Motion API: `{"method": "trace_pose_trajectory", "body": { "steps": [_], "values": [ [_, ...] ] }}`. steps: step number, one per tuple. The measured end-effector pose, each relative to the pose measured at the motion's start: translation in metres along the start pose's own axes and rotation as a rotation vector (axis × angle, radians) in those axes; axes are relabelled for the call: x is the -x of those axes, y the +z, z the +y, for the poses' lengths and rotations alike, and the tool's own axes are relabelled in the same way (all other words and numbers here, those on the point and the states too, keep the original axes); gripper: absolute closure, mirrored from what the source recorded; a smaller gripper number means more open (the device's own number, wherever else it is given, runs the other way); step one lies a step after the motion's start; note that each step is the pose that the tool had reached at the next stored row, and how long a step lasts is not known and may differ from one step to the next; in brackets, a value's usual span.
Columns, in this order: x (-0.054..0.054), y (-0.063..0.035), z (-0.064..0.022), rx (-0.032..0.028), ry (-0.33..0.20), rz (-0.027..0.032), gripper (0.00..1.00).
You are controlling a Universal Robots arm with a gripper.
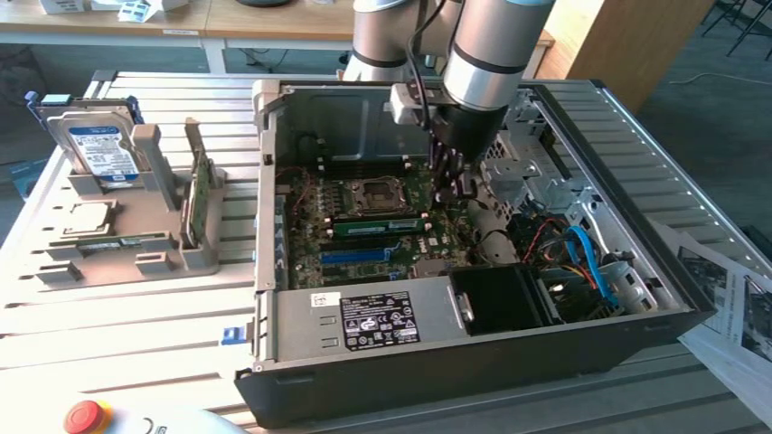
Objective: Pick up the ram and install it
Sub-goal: 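Press down the ram until it locks into place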
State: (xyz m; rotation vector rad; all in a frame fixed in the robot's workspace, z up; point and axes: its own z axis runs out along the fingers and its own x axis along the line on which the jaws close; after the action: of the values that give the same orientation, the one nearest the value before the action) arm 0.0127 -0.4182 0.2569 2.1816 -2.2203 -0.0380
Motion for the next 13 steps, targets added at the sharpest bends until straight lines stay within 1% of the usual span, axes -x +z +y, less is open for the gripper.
{"method": "trace_pose_trajectory", "body": {
  "steps": [11, 13],
  "values": [
    [0.0, 0.0148, -0.0006, 0.0, 0.0, -0.0001, 0.9],
    [0.0, 0.0154, -0.0006, 0.0, 0.0, 0.0, 0.9]
  ]
}}
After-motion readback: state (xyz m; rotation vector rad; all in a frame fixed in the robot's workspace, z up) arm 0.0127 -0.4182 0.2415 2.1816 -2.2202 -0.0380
